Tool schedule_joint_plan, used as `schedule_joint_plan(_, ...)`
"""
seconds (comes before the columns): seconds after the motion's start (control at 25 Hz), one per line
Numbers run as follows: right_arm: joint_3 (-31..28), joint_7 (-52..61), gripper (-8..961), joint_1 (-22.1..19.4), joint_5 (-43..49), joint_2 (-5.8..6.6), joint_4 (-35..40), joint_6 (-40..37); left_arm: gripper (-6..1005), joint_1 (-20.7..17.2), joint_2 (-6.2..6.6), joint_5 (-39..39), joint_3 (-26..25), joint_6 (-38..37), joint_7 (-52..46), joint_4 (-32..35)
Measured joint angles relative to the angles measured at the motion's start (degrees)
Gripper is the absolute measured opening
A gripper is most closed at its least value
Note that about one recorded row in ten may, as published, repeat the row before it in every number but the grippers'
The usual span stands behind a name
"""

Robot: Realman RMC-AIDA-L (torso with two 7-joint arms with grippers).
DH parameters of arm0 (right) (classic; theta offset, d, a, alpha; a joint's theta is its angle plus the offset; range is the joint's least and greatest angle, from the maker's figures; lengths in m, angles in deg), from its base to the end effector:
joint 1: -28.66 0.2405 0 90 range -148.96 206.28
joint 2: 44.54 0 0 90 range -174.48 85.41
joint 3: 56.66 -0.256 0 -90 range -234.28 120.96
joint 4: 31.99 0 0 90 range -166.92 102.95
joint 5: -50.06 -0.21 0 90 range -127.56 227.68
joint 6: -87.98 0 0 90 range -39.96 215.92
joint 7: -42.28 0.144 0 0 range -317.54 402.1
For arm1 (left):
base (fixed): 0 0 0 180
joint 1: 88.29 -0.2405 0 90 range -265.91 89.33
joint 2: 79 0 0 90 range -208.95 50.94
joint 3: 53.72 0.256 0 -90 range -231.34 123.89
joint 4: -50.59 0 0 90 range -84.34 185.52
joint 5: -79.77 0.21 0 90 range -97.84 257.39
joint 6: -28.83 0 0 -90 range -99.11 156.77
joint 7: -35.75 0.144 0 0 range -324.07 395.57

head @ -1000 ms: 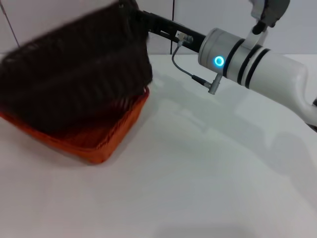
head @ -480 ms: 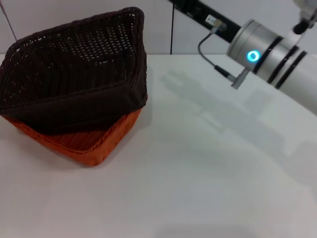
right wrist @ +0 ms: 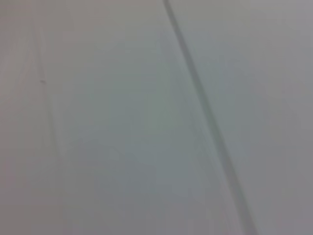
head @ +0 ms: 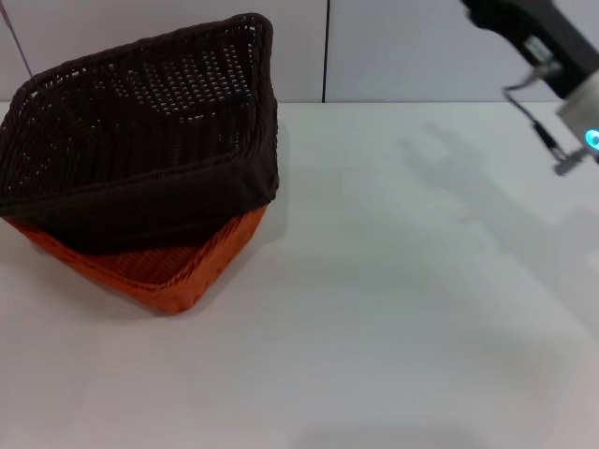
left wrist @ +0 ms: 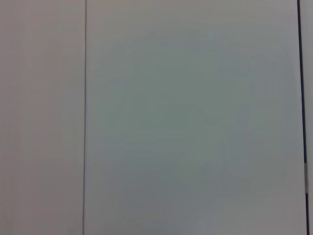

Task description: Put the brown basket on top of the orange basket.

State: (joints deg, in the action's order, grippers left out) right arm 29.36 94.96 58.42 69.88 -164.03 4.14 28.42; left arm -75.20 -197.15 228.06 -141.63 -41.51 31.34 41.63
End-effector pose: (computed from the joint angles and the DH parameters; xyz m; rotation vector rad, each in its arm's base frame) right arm 0.1731 0.4025 0.0151 -1.8851 0.5430 1.3777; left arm -0.4183 0.2582 0.0656 -1.1190 -0.5996 -0.4904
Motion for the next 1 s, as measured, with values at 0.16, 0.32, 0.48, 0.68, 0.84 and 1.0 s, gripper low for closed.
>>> schedule_joint_plan(0.16, -0.42, -13.65, 661, -2.04, -9.50, 0.10, -5.97, -7.18, 740, 0.41, -0.05, 0.02, 0.00, 0.08, 0.01, 0.00)
schedule_joint_plan(0.32, -1.75, -27.81, 661, -5.39, -17.18, 0.08, -9.67, -14.27, 740, 0.60, -0.06, 0.07, 0.01, 0.12, 0.01, 0.00)
schedule_joint_plan(0.48, -3.09, -35.32, 661, -6.77, -23.87, 0.02, -16.57, -20.32, 740, 1.28, -0.07, 0.13, 0.05, 0.25, 0.02, 0.00)
schedule_joint_plan(0.68, -3.40, -40.68, 661, -7.26, -31.22, -0.28, -27.30, -28.87, 740, 1.62, -0.13, 0.15, 0.16, 0.49, 0.02, 0.00)
schedule_joint_plan(0.84, -3.32, -40.37, 661, -8.20, -35.63, -0.40, -33.62, -32.13, 740, 1.98, -0.30, 0.17, 0.40, 0.67, 0.02, 0.00)
schedule_joint_plan(1.0, -4.48, -40.37, 661, -8.54, -36.00, -0.40, -36.33, -33.64, 740, 2.02, -0.43, 0.31, 0.55, 0.58, -0.02, 0.00)
